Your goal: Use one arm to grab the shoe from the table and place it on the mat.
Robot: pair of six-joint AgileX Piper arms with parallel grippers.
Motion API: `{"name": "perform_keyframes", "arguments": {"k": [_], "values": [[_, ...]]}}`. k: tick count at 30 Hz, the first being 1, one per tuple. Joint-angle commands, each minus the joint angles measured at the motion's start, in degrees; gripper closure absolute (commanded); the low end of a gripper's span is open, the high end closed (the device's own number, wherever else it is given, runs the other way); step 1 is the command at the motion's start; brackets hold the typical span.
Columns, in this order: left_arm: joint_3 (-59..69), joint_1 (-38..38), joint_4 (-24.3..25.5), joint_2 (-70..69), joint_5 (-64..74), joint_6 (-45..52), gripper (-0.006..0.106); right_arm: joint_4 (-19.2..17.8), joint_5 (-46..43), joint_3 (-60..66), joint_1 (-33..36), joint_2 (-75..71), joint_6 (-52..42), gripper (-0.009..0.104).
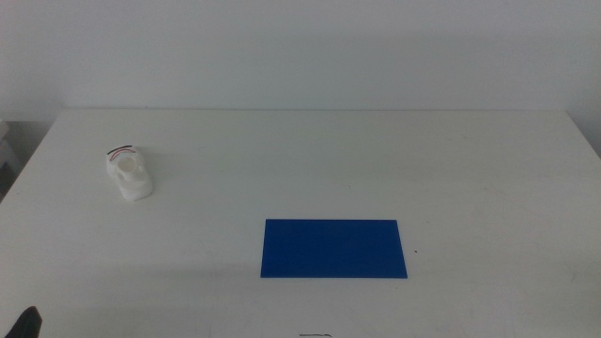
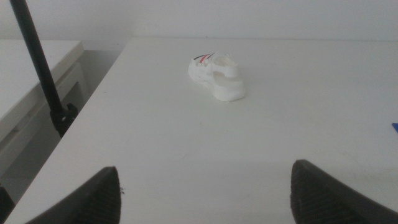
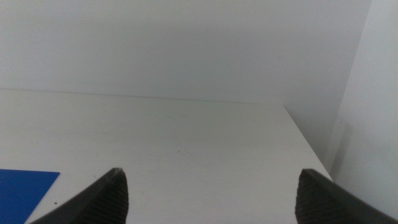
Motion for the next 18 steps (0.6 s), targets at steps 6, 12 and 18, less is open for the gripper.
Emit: {"name": "perform_keyframes", "arguments": {"k": [6,12,18], "values": [[-4.33,-0.10,-0.01,1.35,-1.70,-0.91,0.007,-0.51,-4.41,-1.06,0.09,-1.11,-0.30,0.001],[-20.14,-0.10,-0.01,12.54,13.13,-0.86,0.007,-0.51,-4.41,-1.06,0.09,-1.11,-0.30,0.001],[-36.06,-0.10,0.70,26.97,24.52,-0.86,0.007,-0.51,-4.41,-1.06,0.09,-1.11,-0.30,0.001]]}}
